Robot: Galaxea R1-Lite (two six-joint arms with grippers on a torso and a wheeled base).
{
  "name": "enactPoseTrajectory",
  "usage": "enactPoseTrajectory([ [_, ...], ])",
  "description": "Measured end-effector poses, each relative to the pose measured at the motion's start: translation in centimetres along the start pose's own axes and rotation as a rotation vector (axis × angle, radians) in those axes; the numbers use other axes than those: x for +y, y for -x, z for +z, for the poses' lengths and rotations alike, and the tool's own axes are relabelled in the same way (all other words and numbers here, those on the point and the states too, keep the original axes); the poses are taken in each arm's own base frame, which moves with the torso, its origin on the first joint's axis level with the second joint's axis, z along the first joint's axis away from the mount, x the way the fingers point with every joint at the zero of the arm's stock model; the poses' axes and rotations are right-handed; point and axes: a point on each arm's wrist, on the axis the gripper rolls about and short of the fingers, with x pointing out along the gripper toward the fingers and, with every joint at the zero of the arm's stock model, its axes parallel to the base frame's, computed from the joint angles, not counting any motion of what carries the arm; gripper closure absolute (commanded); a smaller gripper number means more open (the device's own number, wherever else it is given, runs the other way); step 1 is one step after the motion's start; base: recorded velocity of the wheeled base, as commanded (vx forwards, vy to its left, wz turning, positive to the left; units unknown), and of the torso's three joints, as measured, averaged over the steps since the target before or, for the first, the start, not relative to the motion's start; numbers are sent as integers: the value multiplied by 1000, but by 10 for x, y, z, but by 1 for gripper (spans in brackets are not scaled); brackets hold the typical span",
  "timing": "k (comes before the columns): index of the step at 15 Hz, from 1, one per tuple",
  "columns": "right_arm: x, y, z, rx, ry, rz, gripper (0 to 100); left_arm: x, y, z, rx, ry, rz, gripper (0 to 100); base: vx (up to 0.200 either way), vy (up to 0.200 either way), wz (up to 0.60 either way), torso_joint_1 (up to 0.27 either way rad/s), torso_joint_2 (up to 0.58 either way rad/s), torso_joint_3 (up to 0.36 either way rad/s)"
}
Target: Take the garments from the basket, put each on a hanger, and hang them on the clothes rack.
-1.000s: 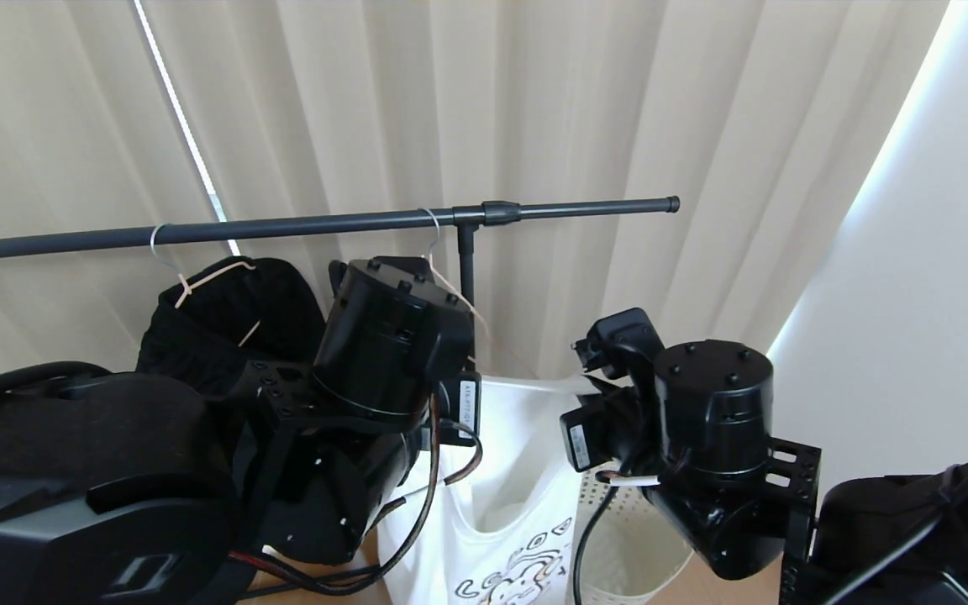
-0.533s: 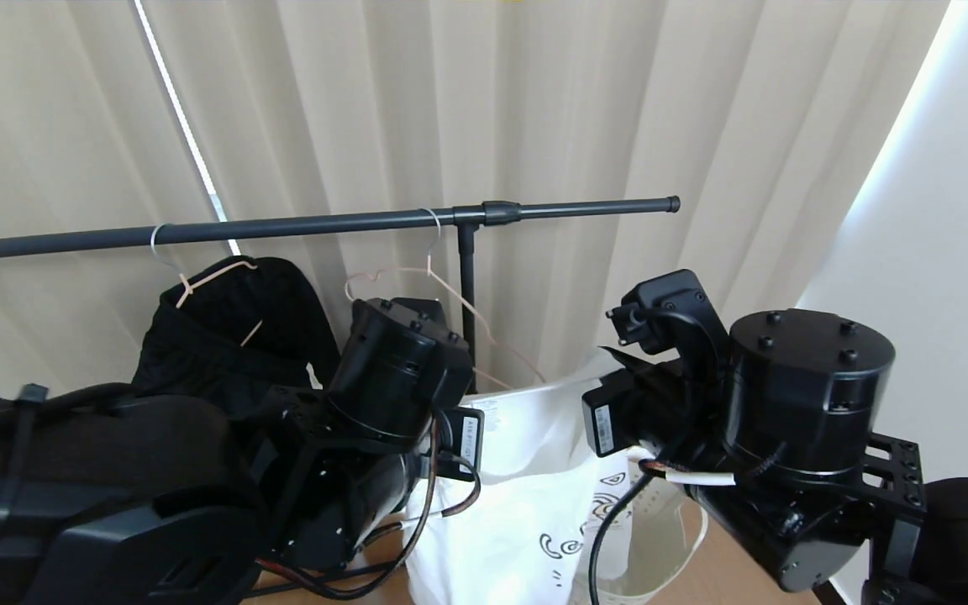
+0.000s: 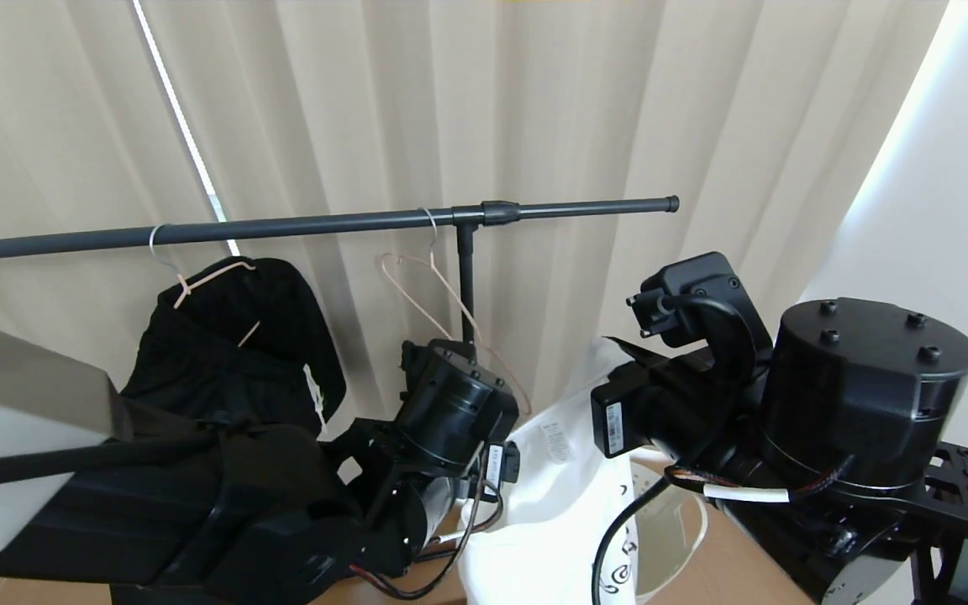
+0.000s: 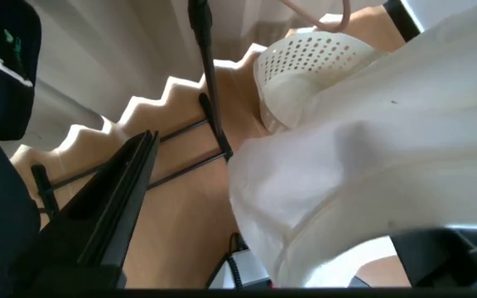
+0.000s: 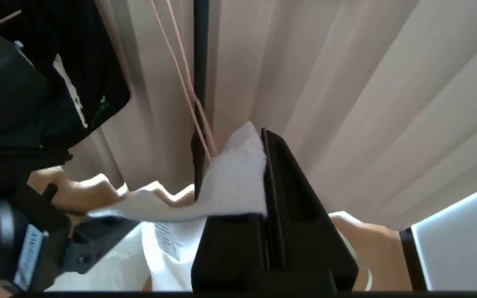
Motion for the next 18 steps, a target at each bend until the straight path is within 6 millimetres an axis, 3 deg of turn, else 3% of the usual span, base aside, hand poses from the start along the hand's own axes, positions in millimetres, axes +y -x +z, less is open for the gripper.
enactPoseTrajectory([
  [5,-7,7,6,-20,15,-7,100,6,-14,-25,80,0,46,0,0,0,0,0,0,0],
  [6,-9,8,7,-24,15,-10,100,10,-13,-29,90,1,57,100,0,0,0,0,0,0],
  [9,-17,4,6,-18,26,-41,100,17,-3,-28,82,10,63,100,0,0,0,0,0,0],
  [14,-39,-13,-5,189,195,-121,100,43,42,11,-49,21,67,100,0,0,0,0,0,0],
  [16,-41,-16,15,259,177,-126,100,59,65,37,-101,32,85,100,0,0,0,0,0,0],
  [18,-39,-13,42,297,36,-93,100,70,88,60,-143,55,97,100,0,0,0,0,0,0],
])
